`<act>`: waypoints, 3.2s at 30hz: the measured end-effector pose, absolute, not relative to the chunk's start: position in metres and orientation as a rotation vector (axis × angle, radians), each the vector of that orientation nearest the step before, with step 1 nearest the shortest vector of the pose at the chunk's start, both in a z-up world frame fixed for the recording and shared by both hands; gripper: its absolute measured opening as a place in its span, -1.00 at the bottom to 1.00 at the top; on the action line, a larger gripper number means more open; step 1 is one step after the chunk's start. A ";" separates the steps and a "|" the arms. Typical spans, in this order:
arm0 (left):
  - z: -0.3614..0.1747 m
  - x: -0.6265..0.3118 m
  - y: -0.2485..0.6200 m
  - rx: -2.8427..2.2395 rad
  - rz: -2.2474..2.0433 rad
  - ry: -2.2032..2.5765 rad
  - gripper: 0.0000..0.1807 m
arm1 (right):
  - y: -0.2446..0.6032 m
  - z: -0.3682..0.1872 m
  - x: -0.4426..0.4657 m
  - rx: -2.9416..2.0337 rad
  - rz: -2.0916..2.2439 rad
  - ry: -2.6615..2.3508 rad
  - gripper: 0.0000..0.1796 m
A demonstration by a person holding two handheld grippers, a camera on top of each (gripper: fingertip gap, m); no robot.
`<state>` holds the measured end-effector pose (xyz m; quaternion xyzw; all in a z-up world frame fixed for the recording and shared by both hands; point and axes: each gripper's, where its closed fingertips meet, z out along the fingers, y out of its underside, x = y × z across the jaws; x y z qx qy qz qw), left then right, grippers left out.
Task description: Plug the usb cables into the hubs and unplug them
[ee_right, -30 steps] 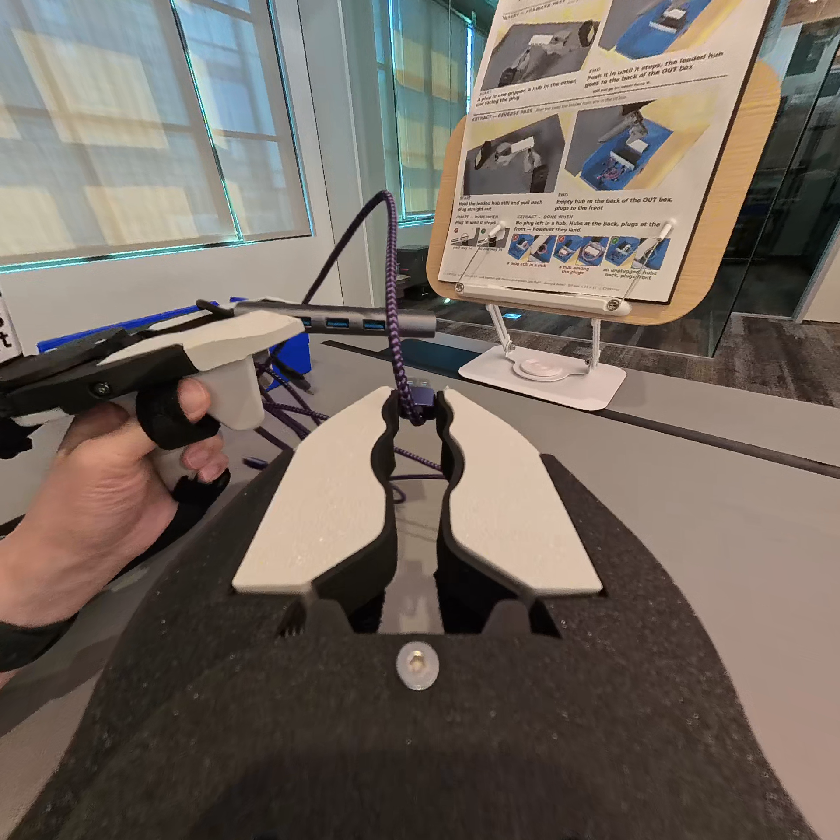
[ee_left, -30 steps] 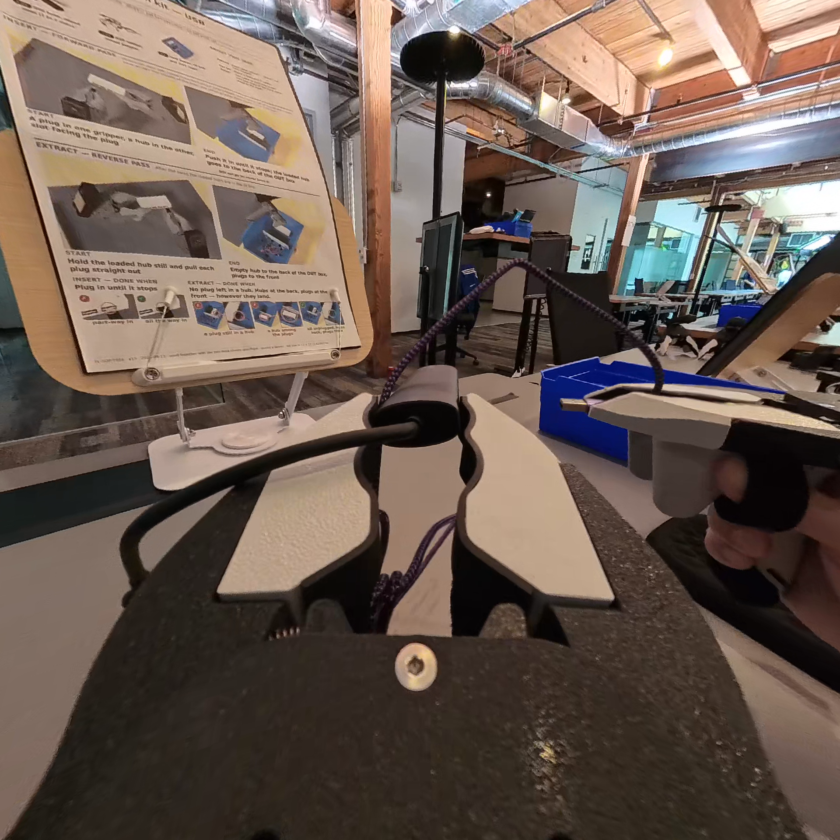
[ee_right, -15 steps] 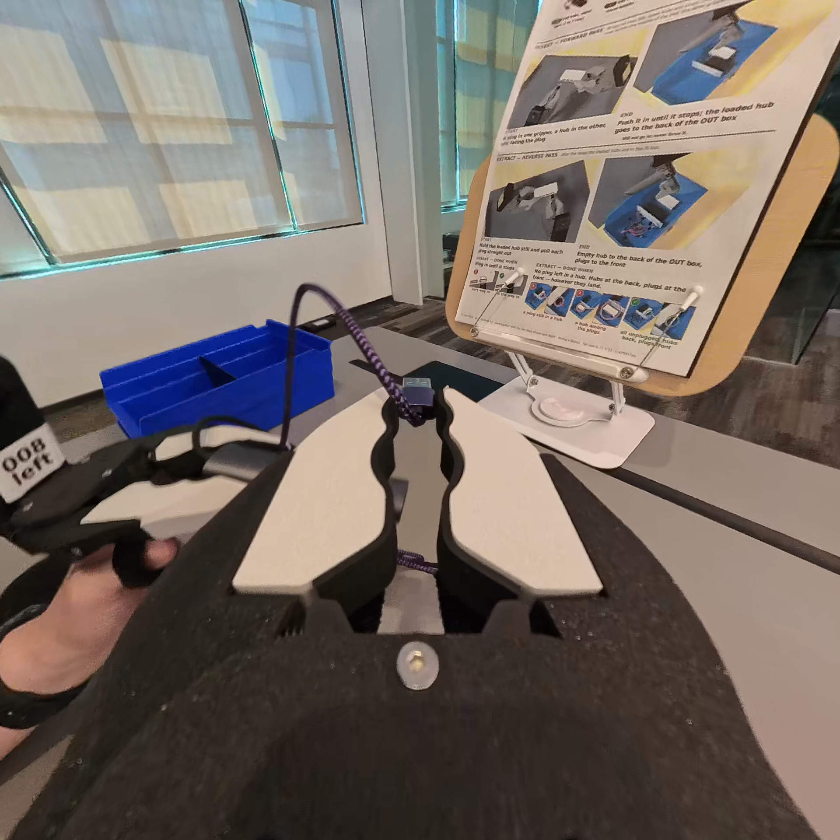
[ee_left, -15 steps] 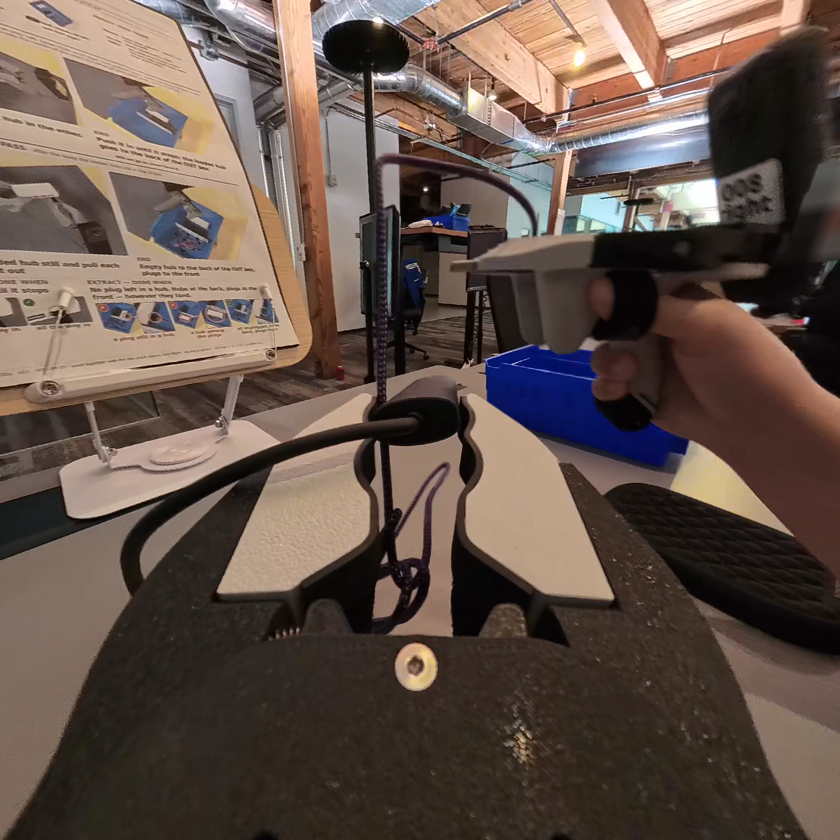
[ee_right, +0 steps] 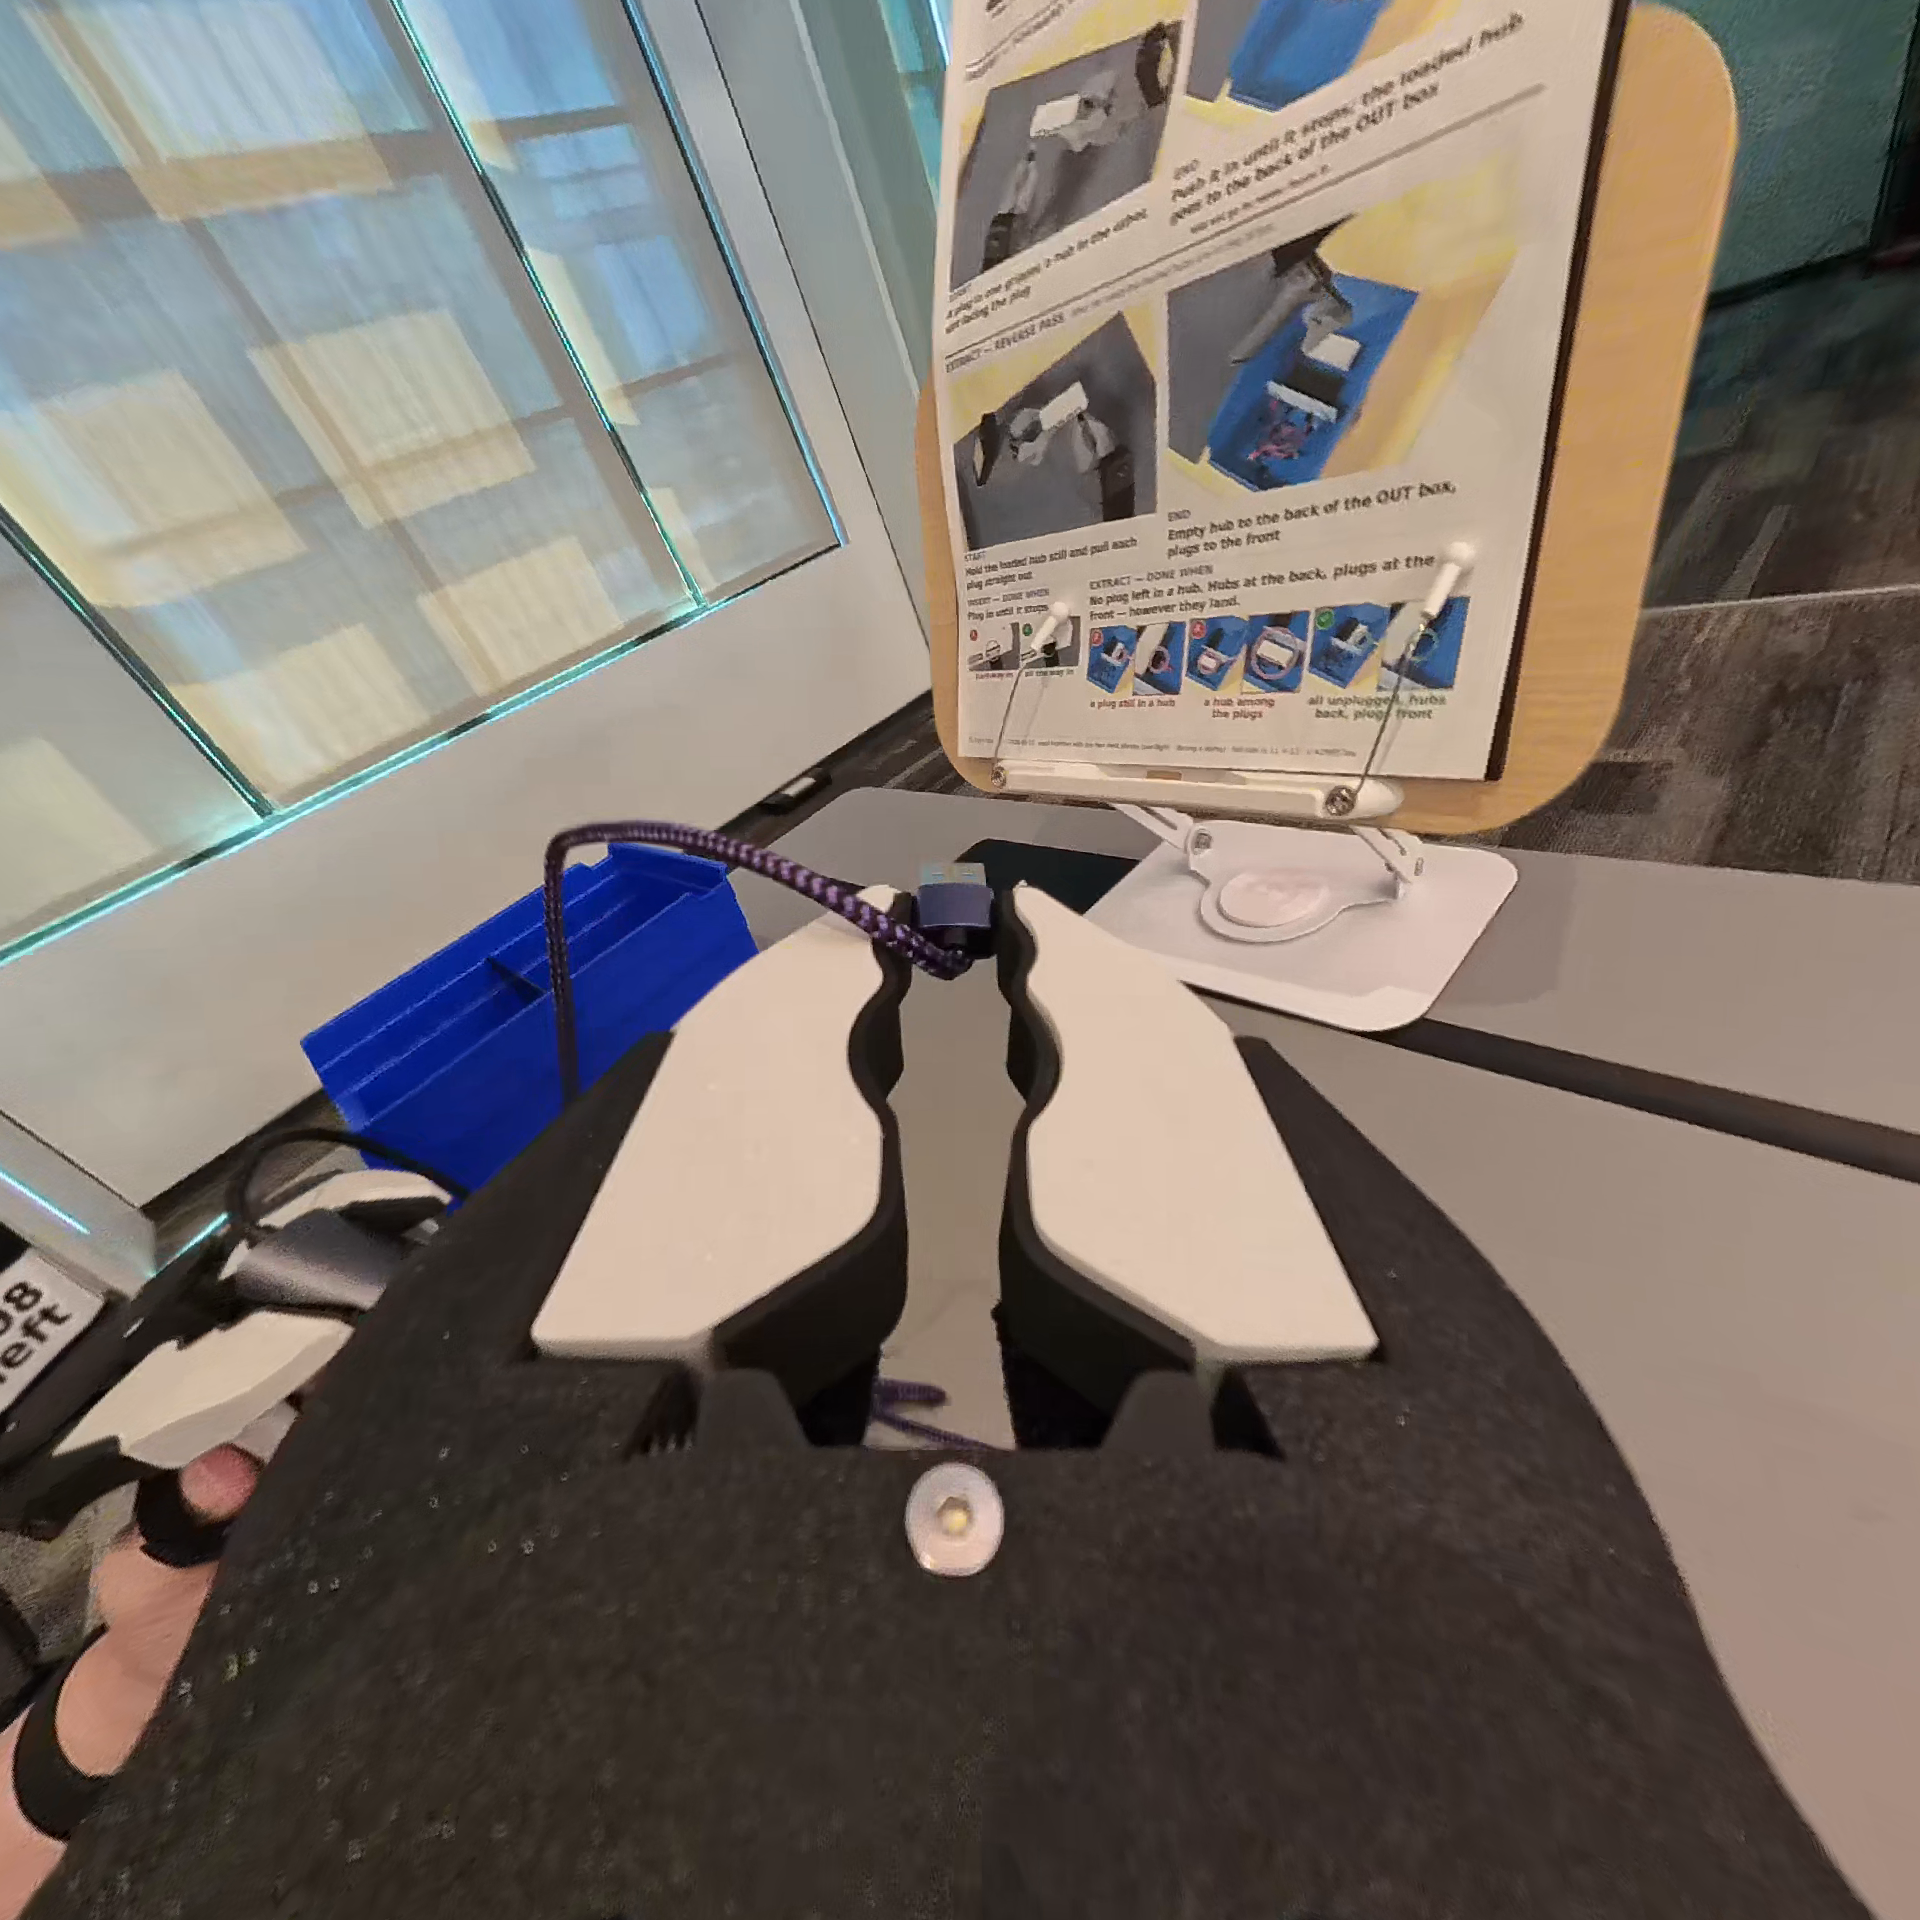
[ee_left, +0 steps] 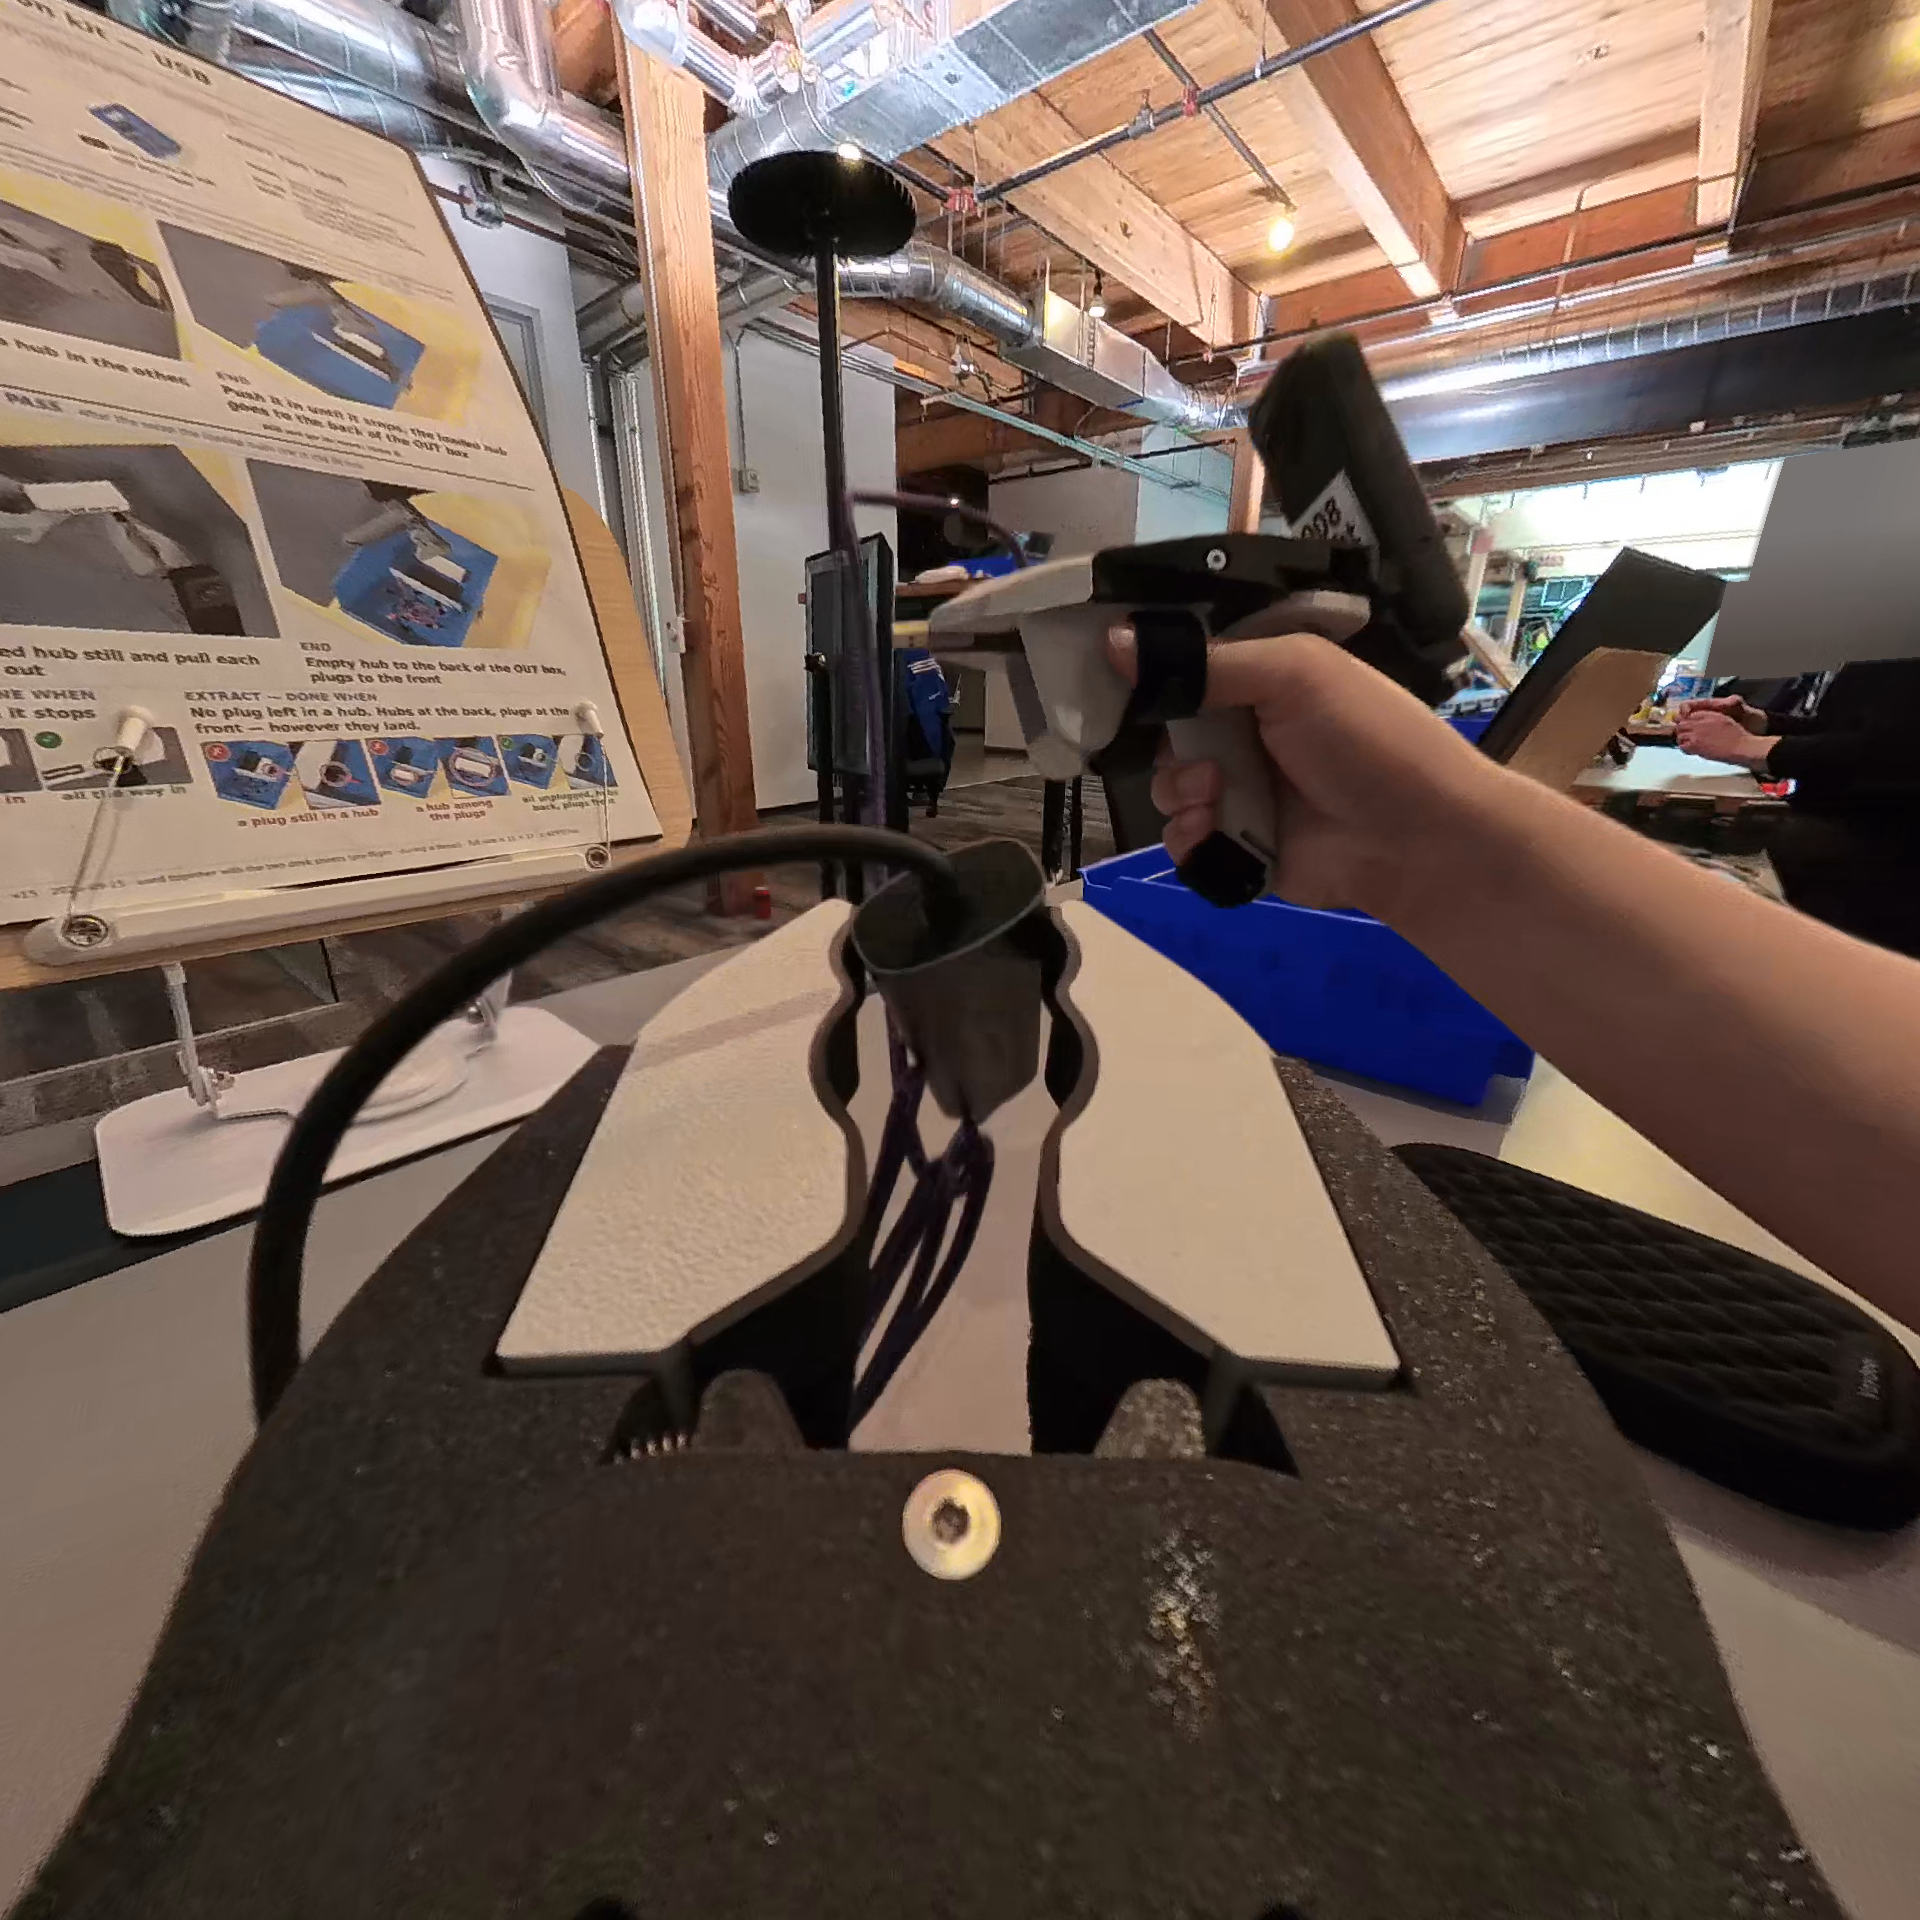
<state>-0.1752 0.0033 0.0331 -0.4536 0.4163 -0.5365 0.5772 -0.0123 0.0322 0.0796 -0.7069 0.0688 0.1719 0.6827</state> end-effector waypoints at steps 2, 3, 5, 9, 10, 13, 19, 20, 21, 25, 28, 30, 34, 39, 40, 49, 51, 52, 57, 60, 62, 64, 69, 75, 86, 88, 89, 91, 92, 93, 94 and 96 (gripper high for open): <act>0.031 -0.174 0.004 -1.074 -1.252 0.983 -0.65 | 0.032 0.070 -0.008 -1.599 0.376 0.145 -0.83; 0.031 -0.174 0.005 -1.079 -1.246 0.982 -0.66 | 0.031 0.065 -0.005 -1.609 0.359 0.150 -0.83; 0.030 -0.174 0.007 -1.091 -1.232 0.978 -0.66 | 0.030 0.056 -0.002 -1.619 0.352 0.157 -0.83; 0.032 -0.176 0.005 -1.077 -1.244 0.973 -0.66 | 0.025 0.041 0.014 -1.616 0.309 0.208 -0.83; 0.035 -0.177 0.005 -1.067 -1.249 0.962 -0.66 | 0.024 0.037 0.021 -1.619 0.286 0.227 -0.83; 0.040 -0.184 0.008 -1.055 -1.258 0.928 -0.66 | 0.016 0.023 0.045 -1.627 0.203 0.276 -0.83; 0.056 -0.204 0.019 -1.022 -1.301 0.819 -0.69 | -0.005 -0.018 0.088 -1.704 0.072 0.388 -0.83; 0.057 -0.206 0.021 -1.022 -1.308 0.813 -0.71 | -0.006 -0.026 0.089 -1.726 0.089 0.390 -0.83; 0.056 -0.207 0.022 -1.025 -1.303 0.813 -0.75 | -0.007 -0.036 0.088 -1.774 0.100 0.382 -0.83; 0.052 -0.206 0.028 -1.046 -1.235 0.828 -0.79 | -0.007 -0.085 0.071 -2.046 0.112 0.273 -0.83; 0.045 -0.199 0.027 -1.070 -1.203 0.859 -0.79 | -0.013 -0.127 0.047 -2.310 0.234 0.211 -0.81; 0.041 -0.195 0.025 -1.088 -1.225 0.884 -0.79 | -0.018 -0.141 0.045 -2.406 0.201 0.184 -0.81; 0.038 -0.193 0.027 -1.116 -1.246 0.888 -0.79 | -0.024 -0.137 0.043 -2.439 0.109 0.116 -0.77; 0.033 -0.190 0.029 -1.162 -1.295 0.897 -0.79 | -0.051 -0.126 0.035 -2.507 0.124 0.104 -0.52; 0.032 -0.189 0.029 -1.169 -1.302 0.902 -0.79 | -0.056 -0.119 0.032 -2.495 0.129 0.104 -0.51; 0.025 -0.176 0.011 -1.198 -1.427 1.026 -0.80 | -0.053 -0.014 -0.070 -2.058 0.245 -0.422 -0.35; 0.024 -0.174 0.007 -1.191 -1.433 1.050 -0.79 | -0.044 -0.001 -0.107 -1.922 0.328 -0.570 -0.40; 0.023 -0.173 0.007 -1.197 -1.423 1.054 -0.79 | -0.037 0.001 -0.116 -1.894 0.335 -0.585 -0.41; 0.024 -0.172 -0.004 -1.158 -1.484 1.099 -0.79 | -0.018 -0.001 -0.168 -1.742 0.579 -0.717 -0.40; 0.024 -0.170 -0.009 -1.142 -1.484 1.120 -0.80 | -0.010 -0.012 -0.187 -1.724 0.686 -0.752 -0.39; 0.024 -0.170 -0.013 -1.129 -1.496 1.141 -0.80 | -0.007 -0.020 -0.196 -1.732 0.737 -0.773 -0.40; 0.025 -0.171 -0.010 -1.131 -1.491 1.128 -0.79 | -0.008 -0.017 -0.199 -1.687 0.775 -0.774 -0.58; 0.031 -0.174 -0.013 -1.106 -1.594 1.108 -0.80 | -0.014 -0.018 -0.204 -1.670 0.826 -0.797 -0.59; 0.030 -0.171 -0.026 -1.072 -1.616 1.173 -0.80 | -0.016 -0.022 -0.199 -1.675 0.755 -0.827 -0.82; 0.016 -0.160 -0.025 -1.141 -1.521 1.217 -0.35 | -0.019 0.019 -0.152 -1.583 0.585 -0.665 -0.82; 0.014 -0.159 -0.028 -1.144 -1.519 1.239 -0.36 | -0.024 0.038 -0.127 -1.583 0.515 -0.620 -0.82; 0.013 -0.158 -0.030 -1.146 -1.519 1.248 -0.37 | -0.028 0.050 -0.111 -1.584 0.478 -0.593 -0.82; 0.009 -0.155 -0.033 -1.151 -1.512 1.273 -0.38 | -0.038 0.077 -0.071 -1.590 0.380 -0.519 -0.82; 0.007 -0.154 -0.034 -1.154 -1.505 1.285 -0.38 | -0.045 0.091 -0.049 -1.591 0.335 -0.480 -0.82; 0.006 -0.153 -0.035 -1.160 -1.494 1.296 -0.39 | -0.054 0.105 -0.027 -1.596 0.290 -0.441 -0.82; 0.003 -0.151 -0.036 -1.168 -1.483 1.308 -0.39 | -0.064 0.118 -0.003 -1.606 0.239 -0.399 -0.82; -0.001 -0.149 -0.039 -1.182 -1.464 1.337 -0.39 | -0.086 0.136 0.044 -1.644 0.132 -0.320 -0.82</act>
